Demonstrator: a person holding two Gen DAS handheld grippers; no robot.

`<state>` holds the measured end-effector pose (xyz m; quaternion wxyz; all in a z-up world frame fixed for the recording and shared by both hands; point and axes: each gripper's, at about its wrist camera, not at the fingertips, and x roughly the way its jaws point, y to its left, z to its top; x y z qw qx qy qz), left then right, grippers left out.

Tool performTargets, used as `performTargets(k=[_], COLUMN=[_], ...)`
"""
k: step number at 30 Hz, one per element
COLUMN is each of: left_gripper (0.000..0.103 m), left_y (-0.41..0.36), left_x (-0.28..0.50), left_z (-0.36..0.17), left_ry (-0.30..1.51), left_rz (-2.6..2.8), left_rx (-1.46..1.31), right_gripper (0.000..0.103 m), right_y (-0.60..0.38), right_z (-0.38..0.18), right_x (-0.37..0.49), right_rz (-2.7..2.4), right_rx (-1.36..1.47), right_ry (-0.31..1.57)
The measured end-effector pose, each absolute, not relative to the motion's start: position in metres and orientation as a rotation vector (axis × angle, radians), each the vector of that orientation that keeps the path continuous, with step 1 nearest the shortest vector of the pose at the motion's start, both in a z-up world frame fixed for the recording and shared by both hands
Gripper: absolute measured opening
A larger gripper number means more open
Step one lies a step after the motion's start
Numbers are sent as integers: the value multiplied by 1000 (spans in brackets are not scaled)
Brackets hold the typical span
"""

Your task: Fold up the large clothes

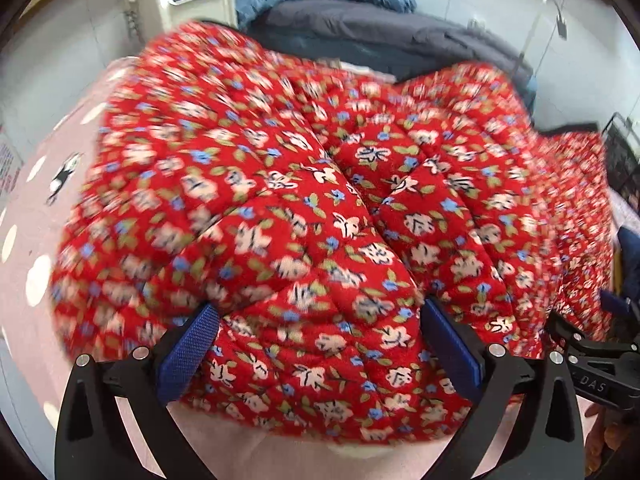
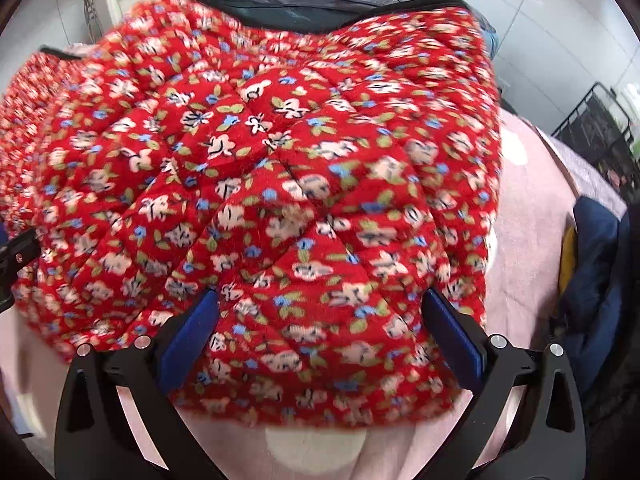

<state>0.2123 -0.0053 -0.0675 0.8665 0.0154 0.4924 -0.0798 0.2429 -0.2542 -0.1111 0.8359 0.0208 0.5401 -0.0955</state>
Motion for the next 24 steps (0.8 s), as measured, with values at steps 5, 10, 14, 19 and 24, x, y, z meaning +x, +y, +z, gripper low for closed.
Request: performTargets(k=[5, 10, 14, 19, 24], left_gripper=[97, 97, 97, 97, 98], left_y=[21, 61, 89, 100, 124], left_x=[161, 125, 137, 210, 290], left_z=[-52, -48, -34, -39, -64], left_ry=[998, 932, 870, 908, 1088], left_rz=[-174, -135, -125, -99, -319], left_rx=[-77, -167, -220, -67, -211], right_gripper=[98, 98, 98, 98, 98], right_y=[-258, -254, -274, -318, -349], right_z=[-79, -80, -75, -75, -98], right_x=[174, 130, 127, 179, 244], right_rz=[-142, -155, -139, -128, -13], right_rx=[186, 31, 82, 157, 208], right_ry=[1004, 931, 905, 939, 1016])
